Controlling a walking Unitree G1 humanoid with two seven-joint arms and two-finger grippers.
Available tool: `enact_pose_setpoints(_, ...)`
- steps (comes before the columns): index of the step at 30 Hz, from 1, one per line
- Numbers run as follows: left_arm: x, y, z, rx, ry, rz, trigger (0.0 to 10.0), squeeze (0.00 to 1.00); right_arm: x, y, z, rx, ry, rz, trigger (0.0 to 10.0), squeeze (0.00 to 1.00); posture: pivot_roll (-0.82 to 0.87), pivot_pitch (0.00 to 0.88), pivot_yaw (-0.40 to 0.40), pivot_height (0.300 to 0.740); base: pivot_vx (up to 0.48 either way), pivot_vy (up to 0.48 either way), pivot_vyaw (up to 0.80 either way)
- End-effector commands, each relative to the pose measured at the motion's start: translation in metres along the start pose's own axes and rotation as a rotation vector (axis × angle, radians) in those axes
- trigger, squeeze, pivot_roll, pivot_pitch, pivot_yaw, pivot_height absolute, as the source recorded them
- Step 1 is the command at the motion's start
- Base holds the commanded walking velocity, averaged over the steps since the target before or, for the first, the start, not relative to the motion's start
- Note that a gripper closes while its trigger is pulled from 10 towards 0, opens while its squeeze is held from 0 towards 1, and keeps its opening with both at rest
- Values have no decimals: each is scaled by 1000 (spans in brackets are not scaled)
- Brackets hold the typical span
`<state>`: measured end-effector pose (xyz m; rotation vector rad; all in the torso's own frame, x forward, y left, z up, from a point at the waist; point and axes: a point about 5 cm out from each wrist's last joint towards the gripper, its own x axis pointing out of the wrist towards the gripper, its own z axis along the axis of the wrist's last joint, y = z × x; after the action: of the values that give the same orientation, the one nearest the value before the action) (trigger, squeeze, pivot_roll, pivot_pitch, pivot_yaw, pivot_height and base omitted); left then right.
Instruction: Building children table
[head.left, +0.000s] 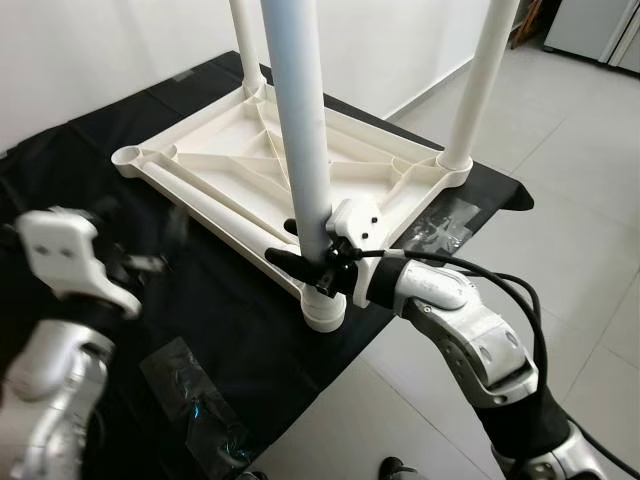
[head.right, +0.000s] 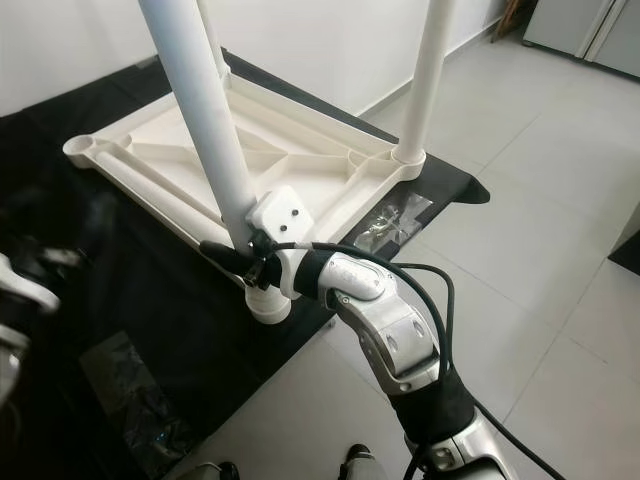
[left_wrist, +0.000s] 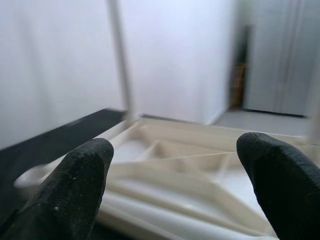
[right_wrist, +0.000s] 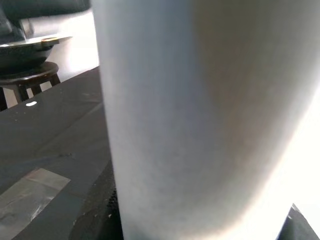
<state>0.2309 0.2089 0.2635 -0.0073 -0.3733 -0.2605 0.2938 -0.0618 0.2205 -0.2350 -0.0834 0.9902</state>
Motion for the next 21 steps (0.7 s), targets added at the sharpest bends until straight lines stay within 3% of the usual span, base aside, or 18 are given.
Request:
enact_pose_setpoints(1, 1, -5, 17, -19, -32, -140, 10000, 0, -6, -1, -48, 85, 242, -26, 10000, 0, 23, 222, 37, 740, 0, 0, 0)
enact_pose_setpoints(2, 1, -5, 17, -19, -32, -140, 10000, 0, -6, -1, -48, 85, 242, -26, 10000, 0, 23, 222, 37, 740, 0, 0, 0)
enact_pose_setpoints(3, 2, -11, 31, -19, -61, -262, 10000, 0, -4, -2, -47, 83, 240, -24, 10000, 0, 23, 219, 35, 740, 0, 0, 0)
enact_pose_setpoints(4, 2, -11, 31, -19, -61, -262, 10000, 0, -4, -2, -47, 83, 240, -24, 10000, 0, 23, 219, 35, 740, 0, 0, 0)
enact_pose_setpoints(6, 1, -25, 57, -41, -110, -519, 10000, 0, -2, -3, -46, 77, 239, -22, 10000, 0, 24, 213, 34, 740, 0, 0, 0)
enact_pose_setpoints(7, 1, -25, 57, -41, -110, -519, 10000, 0, -2, -3, -46, 77, 239, -22, 10000, 0, 24, 213, 34, 740, 0, 0, 0)
enact_pose_setpoints(8, -1, -30, 64, -47, -119, -603, 10000, 0, -2, -3, -46, 75, 240, -22, 10000, 0, 24, 211, 33, 740, 0, 0, 0)
enact_pose_setpoints(11, -2, -33, 67, -51, -123, -646, 10000, 0, -1, -3, -46, 73, 240, -22, 10000, 0, 24, 211, 33, 740, 0, 0, 0)
enact_pose_setpoints(13, 0, -42, 71, -94, -99, -774, 10000, 0, 2, -5, -44, 66, 236, -23, 10000, 0, 23, 204, 36, 740, 0, 0, 0)
enact_pose_setpoints(18, 5, -46, 69, -114, -77, -809, 10000, 0, 4, -6, -42, 63, 232, -22, 10000, 0, 23, 202, 37, 740, 0, 0, 0)
enact_pose_setpoints(21, 18, -53, 51, -148, -1, -771, 10000, 0, 9, -5, -39, 62, 217, -14, 10000, 0, 26, 196, 38, 740, 0, 0, 0)
